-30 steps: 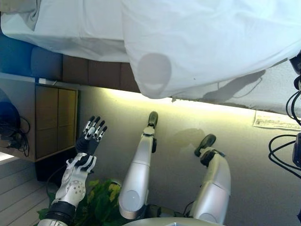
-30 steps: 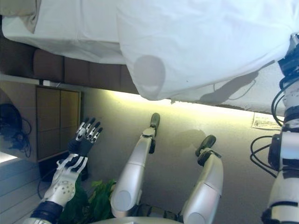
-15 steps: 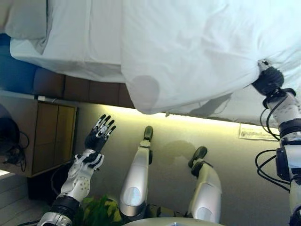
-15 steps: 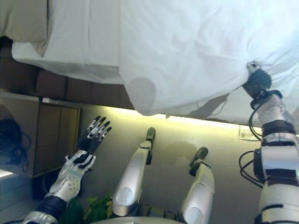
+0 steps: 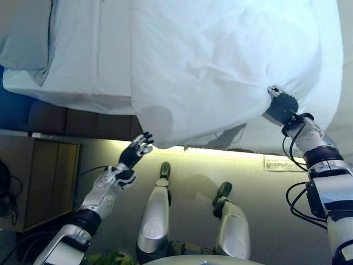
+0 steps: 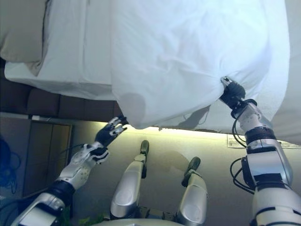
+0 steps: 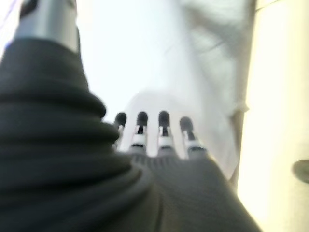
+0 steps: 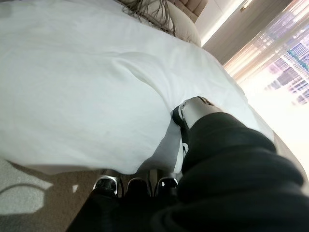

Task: Make the bed neatly

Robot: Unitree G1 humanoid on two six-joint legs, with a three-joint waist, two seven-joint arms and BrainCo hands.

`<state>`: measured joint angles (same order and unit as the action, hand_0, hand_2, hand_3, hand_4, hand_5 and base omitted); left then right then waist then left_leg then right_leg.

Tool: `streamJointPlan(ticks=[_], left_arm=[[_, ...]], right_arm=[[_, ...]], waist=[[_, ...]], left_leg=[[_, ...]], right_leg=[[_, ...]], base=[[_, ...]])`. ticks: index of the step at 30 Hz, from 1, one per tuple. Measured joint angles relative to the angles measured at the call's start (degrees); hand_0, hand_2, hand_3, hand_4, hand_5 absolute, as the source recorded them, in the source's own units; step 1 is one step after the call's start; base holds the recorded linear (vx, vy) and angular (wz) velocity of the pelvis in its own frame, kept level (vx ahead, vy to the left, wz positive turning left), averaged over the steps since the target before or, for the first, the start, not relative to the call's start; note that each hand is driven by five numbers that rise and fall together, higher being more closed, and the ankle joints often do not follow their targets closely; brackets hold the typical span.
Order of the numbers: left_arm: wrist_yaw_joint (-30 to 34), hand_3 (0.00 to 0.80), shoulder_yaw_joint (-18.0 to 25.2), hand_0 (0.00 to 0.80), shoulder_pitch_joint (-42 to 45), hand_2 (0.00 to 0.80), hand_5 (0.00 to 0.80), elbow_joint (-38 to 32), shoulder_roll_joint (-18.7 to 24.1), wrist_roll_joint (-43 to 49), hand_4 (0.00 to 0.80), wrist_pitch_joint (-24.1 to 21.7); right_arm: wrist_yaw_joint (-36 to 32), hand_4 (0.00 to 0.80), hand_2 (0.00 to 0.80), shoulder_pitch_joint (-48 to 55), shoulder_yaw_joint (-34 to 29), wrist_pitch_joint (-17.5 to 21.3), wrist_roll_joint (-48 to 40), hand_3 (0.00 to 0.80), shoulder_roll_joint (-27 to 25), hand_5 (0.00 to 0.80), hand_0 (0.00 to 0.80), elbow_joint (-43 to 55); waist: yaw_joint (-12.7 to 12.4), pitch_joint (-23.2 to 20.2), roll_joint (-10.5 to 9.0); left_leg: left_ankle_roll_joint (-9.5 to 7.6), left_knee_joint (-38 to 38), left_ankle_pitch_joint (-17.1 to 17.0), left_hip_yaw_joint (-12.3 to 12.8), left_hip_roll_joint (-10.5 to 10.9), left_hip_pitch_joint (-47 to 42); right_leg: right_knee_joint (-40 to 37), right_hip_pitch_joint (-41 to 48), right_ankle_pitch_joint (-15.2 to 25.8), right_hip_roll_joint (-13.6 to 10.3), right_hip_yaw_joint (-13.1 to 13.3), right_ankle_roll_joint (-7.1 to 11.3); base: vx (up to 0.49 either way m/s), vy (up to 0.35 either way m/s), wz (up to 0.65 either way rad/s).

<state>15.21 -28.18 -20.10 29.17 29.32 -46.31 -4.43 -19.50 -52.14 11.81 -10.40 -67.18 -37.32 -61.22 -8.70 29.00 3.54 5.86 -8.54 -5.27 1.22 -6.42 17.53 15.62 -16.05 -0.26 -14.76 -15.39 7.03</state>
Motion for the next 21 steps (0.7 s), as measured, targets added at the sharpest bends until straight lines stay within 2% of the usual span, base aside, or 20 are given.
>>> streamJointPlan(ticks=[5,9,11,13,16,21], left_arm=[[2.27,0.000,-1.49,0.000,-5.17,0.000,0.000,7.07,-4.02,-2.02,0.000,11.62],[5.93,0.000,-1.50,0.000,-7.63,0.000,0.000,13.11,-8.64,-11.76,0.000,23.03],[7.50,0.000,-1.33,0.000,-8.37,0.000,0.000,15.80,-11.09,-17.59,0.000,28.58],[7.70,0.000,-0.40,0.000,-9.47,0.000,0.000,19.19,-13.19,-21.92,0.000,31.96],[7.33,0.000,1.95,0.000,-10.38,0.000,0.000,21.58,-17.07,-29.70,0.000,35.17],[3.65,0.000,5.58,0.000,-12.65,0.000,0.000,22.56,-20.48,-39.38,0.000,34.83]], right_arm=[[0.16,0.800,0.800,-1.96,2.52,-0.22,0.28,0.800,2.04,0.800,0.800,0.01],[1.46,0.800,0.800,-3.20,3.78,-1.15,0.26,0.800,3.67,0.800,0.800,0.92],[2.30,0.800,0.800,-3.45,3.89,-1.13,0.22,0.800,5.39,0.800,0.800,1.01],[2.96,0.800,0.800,-4.07,4.25,-1.13,0.02,0.800,7.51,0.800,0.800,1.32],[3.90,0.800,0.800,-4.25,4.65,-1.05,-0.82,0.800,10.46,0.800,0.800,3.12],[6.29,0.800,0.800,-4.28,4.69,-0.68,-2.32,0.800,14.85,0.800,0.800,5.52]], waist=[[2.03,-0.04,-0.44],[3.35,-0.29,-1.75],[3.85,-0.36,-2.97],[4.43,-0.39,-4.23],[5.05,-0.50,-6.01],[5.82,-0.57,-8.41]], left_leg=[[0.02,0.91,0.00,0.82,-0.64,-1.34],[0.10,1.11,0.05,1.75,-1.59,-1.68],[0.70,1.11,-0.03,1.85,-2.40,-1.72],[1.20,1.12,-0.10,1.89,-3.24,-1.71],[1.77,1.08,-0.07,2.00,-4.79,-1.71],[2.82,1.06,-0.14,2.19,-7.05,-1.76]], right_leg=[[-1.38,0.89,0.56,0.83,0.53,-0.20],[-1.98,0.90,0.82,1.78,0.97,-0.57],[-2.11,0.83,0.84,2.63,1.11,-0.87],[-2.38,0.82,0.95,3.51,1.15,-1.34],[-3.04,0.80,1.27,5.16,1.29,-2.13],[-3.44,0.70,1.35,7.34,1.42,-3.37]], base=[[0.006,0.011,-0.09],[0.017,-0.059,-0.11],[0.014,-0.149,-0.10],[0.023,-0.148,-0.10],[0.037,-0.182,-0.14],[0.027,-0.152,-0.11]])
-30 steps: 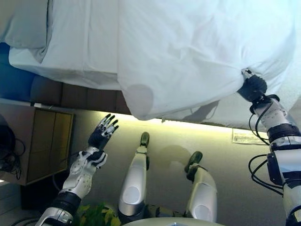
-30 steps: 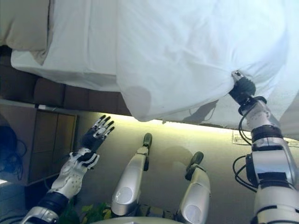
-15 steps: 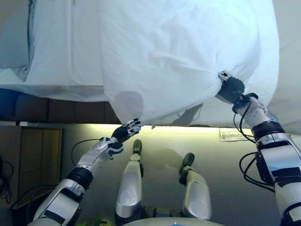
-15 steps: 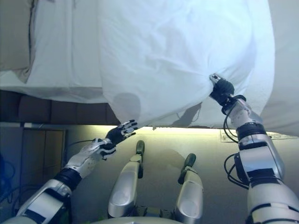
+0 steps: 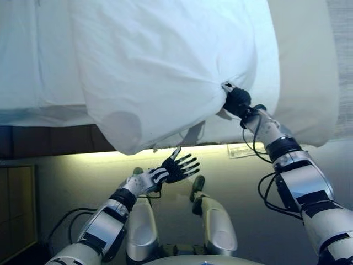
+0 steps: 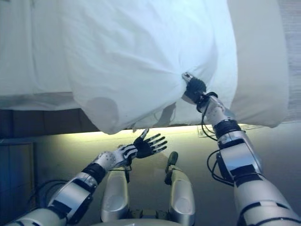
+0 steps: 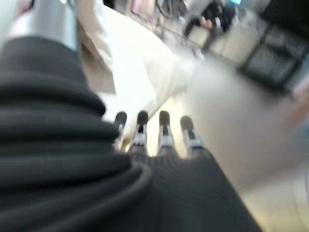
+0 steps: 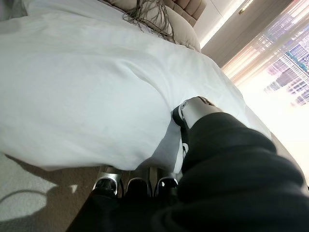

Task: Make the bed neatly

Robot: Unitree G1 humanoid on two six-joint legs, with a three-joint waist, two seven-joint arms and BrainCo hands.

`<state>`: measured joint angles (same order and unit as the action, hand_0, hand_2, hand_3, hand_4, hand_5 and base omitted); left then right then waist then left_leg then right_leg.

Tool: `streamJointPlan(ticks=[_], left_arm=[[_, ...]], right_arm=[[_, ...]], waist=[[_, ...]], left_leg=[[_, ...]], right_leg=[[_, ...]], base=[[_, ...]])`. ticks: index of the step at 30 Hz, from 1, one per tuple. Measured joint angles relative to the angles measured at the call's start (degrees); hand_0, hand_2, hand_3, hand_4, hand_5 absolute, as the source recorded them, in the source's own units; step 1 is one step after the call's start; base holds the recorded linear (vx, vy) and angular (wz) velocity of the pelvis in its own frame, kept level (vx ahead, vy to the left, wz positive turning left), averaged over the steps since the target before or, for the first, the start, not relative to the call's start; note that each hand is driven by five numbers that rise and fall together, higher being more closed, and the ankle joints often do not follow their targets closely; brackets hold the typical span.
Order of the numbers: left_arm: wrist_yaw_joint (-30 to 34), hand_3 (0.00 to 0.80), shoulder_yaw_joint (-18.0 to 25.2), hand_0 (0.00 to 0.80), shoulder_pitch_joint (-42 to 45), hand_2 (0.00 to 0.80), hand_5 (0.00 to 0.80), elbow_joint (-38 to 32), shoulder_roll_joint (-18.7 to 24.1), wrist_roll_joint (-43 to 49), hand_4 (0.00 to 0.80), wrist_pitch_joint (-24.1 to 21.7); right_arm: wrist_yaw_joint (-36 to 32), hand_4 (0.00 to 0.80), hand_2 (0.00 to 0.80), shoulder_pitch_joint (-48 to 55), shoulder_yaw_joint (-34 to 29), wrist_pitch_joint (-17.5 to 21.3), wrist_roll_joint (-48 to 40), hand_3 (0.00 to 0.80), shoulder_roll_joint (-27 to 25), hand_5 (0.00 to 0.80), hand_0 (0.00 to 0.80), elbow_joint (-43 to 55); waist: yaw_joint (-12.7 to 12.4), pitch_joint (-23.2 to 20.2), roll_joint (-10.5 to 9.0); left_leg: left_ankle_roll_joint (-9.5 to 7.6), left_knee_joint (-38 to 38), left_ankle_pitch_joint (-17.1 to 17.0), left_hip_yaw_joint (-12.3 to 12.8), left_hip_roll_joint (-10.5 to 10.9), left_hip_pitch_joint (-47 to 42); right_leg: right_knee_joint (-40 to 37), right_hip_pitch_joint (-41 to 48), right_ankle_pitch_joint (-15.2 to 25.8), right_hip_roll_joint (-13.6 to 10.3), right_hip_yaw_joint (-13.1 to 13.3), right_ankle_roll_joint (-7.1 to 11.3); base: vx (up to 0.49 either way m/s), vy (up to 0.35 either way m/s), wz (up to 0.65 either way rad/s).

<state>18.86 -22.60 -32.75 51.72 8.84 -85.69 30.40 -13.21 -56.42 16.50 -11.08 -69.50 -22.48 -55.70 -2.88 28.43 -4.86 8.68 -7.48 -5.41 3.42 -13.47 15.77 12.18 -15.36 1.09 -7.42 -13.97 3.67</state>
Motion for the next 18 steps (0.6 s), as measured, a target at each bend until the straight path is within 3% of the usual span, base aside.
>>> streamJointPlan(ticks=[10,18], left_arm=[[-4.69,0.000,1.38,0.000,-4.39,0.000,0.000,-0.50,-5.03,-10.45,0.000,-9.87],[-7.68,0.000,1.32,0.000,-6.32,0.000,0.000,-1.00,-6.10,-17.05,0.000,-20.16]], right_arm=[[1.39,0.800,0.800,0.32,-0.01,1.34,-2.05,0.800,5.61,0.800,0.800,0.67],[1.43,0.800,0.800,3.73,0.01,1.98,-2.19,0.800,10.61,0.800,0.800,3.44]], waist=[[1.98,-0.23,-1.62],[3.42,-1.96,-4.31]], left_leg=[[0.90,0.01,0.35,1.38,-1.47,-2.33],[1.46,0.21,0.84,2.88,-1.76,-4.22]], right_leg=[[-0.84,1.73,0.23,1.43,1.08,-0.56],[-1.48,2.75,0.31,1.77,2.43,-0.55]], base=[[0.044,-0.099,-0.07],[0.034,-0.035,-0.09]])
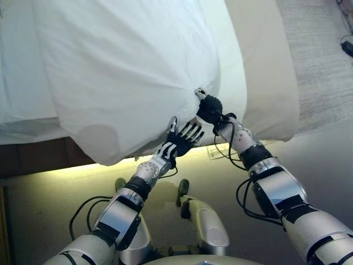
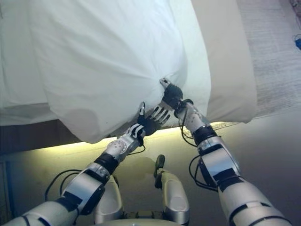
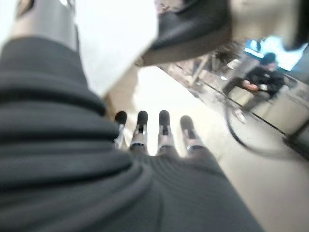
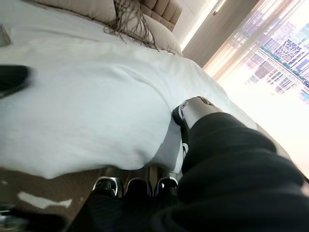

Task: Make the bed neatly

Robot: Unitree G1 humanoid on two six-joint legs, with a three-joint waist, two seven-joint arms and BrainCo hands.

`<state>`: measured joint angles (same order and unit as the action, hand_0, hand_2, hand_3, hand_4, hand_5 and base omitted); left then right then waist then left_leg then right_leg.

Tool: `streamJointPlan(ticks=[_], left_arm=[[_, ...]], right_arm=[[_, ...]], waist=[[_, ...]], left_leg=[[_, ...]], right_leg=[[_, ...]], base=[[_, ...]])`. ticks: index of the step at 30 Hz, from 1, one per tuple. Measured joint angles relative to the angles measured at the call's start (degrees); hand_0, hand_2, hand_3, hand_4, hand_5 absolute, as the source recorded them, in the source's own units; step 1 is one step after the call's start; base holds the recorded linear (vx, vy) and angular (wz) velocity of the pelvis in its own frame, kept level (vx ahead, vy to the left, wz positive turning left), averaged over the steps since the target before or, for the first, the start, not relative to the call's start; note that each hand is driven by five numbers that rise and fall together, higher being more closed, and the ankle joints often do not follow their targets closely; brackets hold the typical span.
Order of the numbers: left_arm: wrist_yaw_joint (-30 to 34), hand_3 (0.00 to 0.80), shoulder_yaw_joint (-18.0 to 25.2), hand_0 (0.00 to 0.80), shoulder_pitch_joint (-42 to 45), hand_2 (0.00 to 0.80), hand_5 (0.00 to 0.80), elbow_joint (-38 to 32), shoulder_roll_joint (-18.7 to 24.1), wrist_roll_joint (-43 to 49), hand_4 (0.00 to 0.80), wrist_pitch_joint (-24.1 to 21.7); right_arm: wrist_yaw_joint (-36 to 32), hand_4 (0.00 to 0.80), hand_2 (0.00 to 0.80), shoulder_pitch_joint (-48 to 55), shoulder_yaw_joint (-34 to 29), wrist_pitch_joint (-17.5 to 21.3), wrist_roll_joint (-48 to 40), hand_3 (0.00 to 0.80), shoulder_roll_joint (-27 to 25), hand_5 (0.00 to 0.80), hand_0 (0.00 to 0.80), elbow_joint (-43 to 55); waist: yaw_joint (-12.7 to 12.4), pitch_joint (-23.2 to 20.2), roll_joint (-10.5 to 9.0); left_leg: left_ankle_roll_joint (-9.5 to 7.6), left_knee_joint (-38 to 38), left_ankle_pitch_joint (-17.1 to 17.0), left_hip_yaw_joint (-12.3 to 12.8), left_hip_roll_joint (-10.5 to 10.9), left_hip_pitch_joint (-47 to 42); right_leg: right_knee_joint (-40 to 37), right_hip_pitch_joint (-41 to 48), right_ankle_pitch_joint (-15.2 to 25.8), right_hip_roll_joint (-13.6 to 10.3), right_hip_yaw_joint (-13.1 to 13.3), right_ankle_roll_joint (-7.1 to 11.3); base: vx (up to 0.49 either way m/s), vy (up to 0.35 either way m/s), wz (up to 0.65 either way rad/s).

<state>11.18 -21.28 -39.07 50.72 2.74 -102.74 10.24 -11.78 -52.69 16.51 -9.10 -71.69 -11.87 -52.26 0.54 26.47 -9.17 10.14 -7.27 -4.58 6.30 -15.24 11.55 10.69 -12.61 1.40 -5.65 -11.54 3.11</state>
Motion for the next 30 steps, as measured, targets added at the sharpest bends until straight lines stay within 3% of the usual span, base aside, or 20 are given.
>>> streamJointPlan(ticks=[15,23,30], left_arm=[[-4.58,0.000,0.03,0.000,-1.28,0.000,0.000,0.02,-3.77,-2.06,0.000,-19.34],[-9.87,0.000,0.05,0.000,-1.79,0.000,0.000,0.33,-3.88,0.15,0.000,-22.46],[-15.11,0.000,0.08,0.000,-1.78,0.000,0.000,0.79,-4.02,3.49,0.000,-22.40]], right_arm=[[0.46,0.800,0.800,1.04,2.32,-0.04,-1.03,0.800,0.55,0.800,0.800,3.67],[1.09,0.800,0.800,1.39,2.43,-0.05,-1.03,0.800,0.50,0.800,0.800,3.82],[1.33,0.800,0.800,2.83,2.43,-0.04,-0.98,0.800,-0.15,0.800,0.800,3.83]], waist=[[1.62,-0.37,-0.55],[1.66,-0.59,-0.12],[1.68,-2.05,2.83]], left_leg=[[0.18,0.76,0.16,1.96,-0.43,-1.88],[0.10,1.11,0.08,1.91,0.21,-1.86],[-0.58,2.36,-0.45,1.37,1.36,-1.85]], right_leg=[[-0.06,0.33,0.03,0.39,1.44,-0.02],[-0.07,0.25,0.00,-0.11,1.37,0.04],[-0.06,0.28,-0.17,-1.39,0.59,0.62]], base=[[0.011,-0.016,-0.05],[-0.001,0.003,0.01],[0.002,0.047,0.07]])
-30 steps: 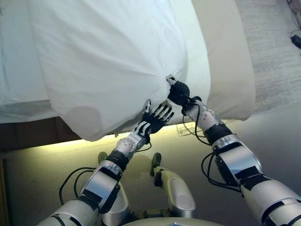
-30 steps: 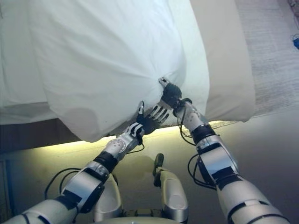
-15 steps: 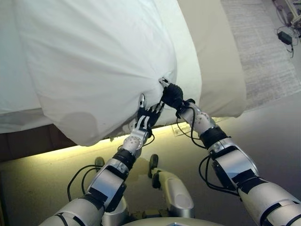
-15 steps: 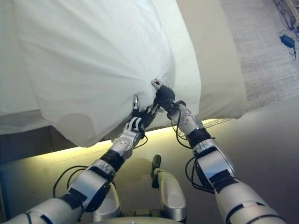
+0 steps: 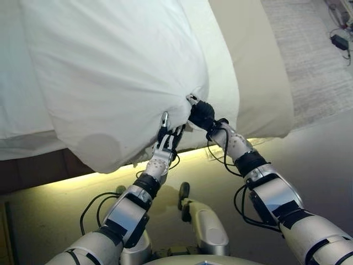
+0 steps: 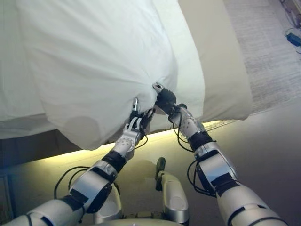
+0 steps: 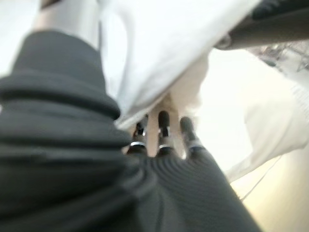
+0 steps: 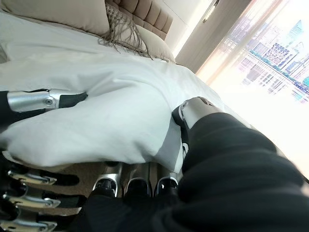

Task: Make the bed neatly

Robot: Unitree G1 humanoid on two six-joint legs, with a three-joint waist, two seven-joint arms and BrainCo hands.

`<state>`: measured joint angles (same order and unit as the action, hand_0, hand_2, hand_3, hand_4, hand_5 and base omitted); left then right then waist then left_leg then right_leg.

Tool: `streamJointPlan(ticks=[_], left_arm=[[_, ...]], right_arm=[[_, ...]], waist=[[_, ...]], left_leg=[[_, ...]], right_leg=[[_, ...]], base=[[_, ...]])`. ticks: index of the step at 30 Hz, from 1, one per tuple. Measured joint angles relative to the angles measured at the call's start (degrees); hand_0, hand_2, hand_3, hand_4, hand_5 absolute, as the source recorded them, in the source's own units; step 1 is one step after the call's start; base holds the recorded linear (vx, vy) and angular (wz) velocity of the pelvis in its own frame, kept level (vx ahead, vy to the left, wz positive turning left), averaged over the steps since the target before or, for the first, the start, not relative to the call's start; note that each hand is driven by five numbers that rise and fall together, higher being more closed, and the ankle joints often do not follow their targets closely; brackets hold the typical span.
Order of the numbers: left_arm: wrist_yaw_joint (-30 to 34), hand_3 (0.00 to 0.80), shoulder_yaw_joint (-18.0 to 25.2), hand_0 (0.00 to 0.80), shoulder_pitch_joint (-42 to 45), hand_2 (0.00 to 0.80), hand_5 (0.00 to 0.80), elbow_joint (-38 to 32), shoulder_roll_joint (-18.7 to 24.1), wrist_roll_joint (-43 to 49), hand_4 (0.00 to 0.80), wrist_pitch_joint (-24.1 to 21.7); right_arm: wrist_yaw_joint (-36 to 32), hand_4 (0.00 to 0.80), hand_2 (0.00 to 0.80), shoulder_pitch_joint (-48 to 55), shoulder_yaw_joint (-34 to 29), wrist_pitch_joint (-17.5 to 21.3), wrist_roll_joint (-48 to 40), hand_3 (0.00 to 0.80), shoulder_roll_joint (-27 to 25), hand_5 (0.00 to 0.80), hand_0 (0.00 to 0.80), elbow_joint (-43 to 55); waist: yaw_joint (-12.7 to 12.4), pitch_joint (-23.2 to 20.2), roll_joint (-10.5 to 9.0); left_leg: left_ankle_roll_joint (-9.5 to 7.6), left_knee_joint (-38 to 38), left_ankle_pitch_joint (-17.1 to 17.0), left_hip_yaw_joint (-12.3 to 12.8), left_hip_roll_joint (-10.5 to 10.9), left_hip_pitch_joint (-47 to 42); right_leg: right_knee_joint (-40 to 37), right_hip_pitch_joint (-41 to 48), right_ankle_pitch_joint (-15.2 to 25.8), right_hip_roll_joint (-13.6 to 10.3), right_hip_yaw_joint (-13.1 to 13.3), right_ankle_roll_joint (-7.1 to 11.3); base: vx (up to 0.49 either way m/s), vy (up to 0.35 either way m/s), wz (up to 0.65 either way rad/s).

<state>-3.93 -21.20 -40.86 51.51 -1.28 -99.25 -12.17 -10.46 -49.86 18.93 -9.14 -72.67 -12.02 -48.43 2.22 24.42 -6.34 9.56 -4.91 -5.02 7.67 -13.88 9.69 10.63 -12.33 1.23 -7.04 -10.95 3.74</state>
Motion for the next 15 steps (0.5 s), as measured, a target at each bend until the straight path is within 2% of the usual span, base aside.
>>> streamJointPlan(ticks=[5,15], left_arm=[[-2.66,0.000,0.03,0.000,0.05,0.000,0.000,1.55,-0.01,2.69,0.000,0.61],[-4.84,0.000,0.92,0.000,2.43,0.000,0.000,2.14,0.25,6.45,0.000,3.34]], right_arm=[[0.77,0.800,0.800,0.85,0.02,-0.01,0.78,0.800,-0.26,0.800,0.800,-0.02],[0.91,0.800,0.800,1.86,0.04,-0.04,1.84,0.800,-2.18,0.800,0.800,-0.02]], waist=[[-0.08,-0.91,1.83],[-0.23,-1.16,4.29]], left_leg=[[-0.15,0.31,-0.14,-0.18,0.22,0.06],[-0.52,0.68,-0.43,-1.47,0.71,0.07]], right_leg=[[0.00,0.02,-0.07,-0.27,-0.38,0.13],[0.00,0.66,-0.29,-0.73,-1.41,0.37]], base=[[-0.007,0.020,0.03],[0.006,0.005,0.06]])
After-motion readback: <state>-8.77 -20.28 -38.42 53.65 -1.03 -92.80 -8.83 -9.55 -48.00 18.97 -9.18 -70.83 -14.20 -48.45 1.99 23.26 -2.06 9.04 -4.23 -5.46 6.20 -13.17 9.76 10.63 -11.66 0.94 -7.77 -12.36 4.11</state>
